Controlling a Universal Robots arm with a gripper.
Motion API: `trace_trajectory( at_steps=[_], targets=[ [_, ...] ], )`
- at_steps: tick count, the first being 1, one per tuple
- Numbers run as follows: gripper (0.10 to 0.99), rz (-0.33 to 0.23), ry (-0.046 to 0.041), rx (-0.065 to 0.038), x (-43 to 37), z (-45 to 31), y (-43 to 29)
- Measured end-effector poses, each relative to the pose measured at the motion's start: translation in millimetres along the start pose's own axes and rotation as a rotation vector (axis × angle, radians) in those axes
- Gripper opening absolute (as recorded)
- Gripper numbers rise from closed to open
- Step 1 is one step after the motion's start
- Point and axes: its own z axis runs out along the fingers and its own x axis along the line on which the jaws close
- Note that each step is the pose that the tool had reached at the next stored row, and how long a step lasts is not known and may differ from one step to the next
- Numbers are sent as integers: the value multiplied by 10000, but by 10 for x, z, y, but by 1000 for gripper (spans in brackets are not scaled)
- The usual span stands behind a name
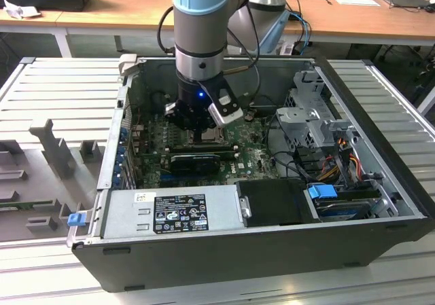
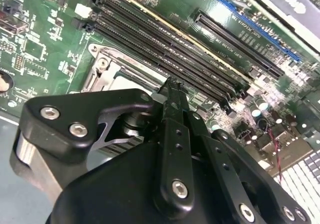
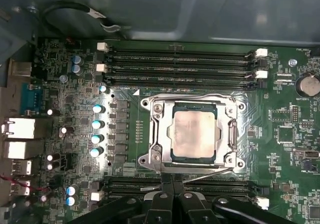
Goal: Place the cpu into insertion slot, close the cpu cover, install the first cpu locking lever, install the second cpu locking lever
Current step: 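Install the second cpu locking lever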
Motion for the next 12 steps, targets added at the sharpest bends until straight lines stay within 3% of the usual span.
trace_trajectory(
  at_steps=[5,6,7,10,12],
  targets=[
    [106,0,-1,-102,5,68,-9],
    [106,1,-5,-196,6,69,-15],
    [106,2,-12,-394,9,68,-30],
    [106,-54,-12,-595,14,66,-61],
    [106,-78,-12,-651,15,64,-87]
  ],
)
